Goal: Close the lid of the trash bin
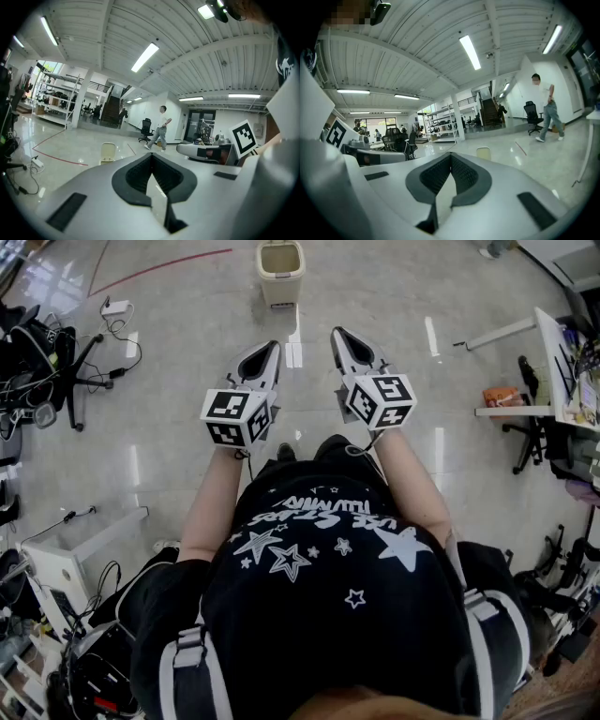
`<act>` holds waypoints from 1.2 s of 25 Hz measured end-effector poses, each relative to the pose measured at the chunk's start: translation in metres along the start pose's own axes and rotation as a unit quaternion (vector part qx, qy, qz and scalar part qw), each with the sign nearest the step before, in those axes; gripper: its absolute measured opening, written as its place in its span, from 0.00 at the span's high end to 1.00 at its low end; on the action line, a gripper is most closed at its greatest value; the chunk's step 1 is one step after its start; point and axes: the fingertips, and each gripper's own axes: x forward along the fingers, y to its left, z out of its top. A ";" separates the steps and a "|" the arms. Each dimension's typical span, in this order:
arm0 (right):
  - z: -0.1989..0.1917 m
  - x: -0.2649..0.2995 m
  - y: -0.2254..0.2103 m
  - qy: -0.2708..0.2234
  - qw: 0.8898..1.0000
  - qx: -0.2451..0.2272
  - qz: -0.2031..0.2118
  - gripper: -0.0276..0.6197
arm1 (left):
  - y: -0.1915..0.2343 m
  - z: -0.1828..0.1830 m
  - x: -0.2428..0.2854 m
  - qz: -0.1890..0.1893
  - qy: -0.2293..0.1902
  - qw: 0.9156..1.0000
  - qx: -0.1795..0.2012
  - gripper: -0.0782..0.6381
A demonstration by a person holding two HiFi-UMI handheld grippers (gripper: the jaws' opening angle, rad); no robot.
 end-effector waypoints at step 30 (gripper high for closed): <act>0.051 0.211 -0.187 0.011 0.997 0.071 0.030 0.95 | 0.120 0.050 0.209 0.082 0.028 0.996 0.001 0.88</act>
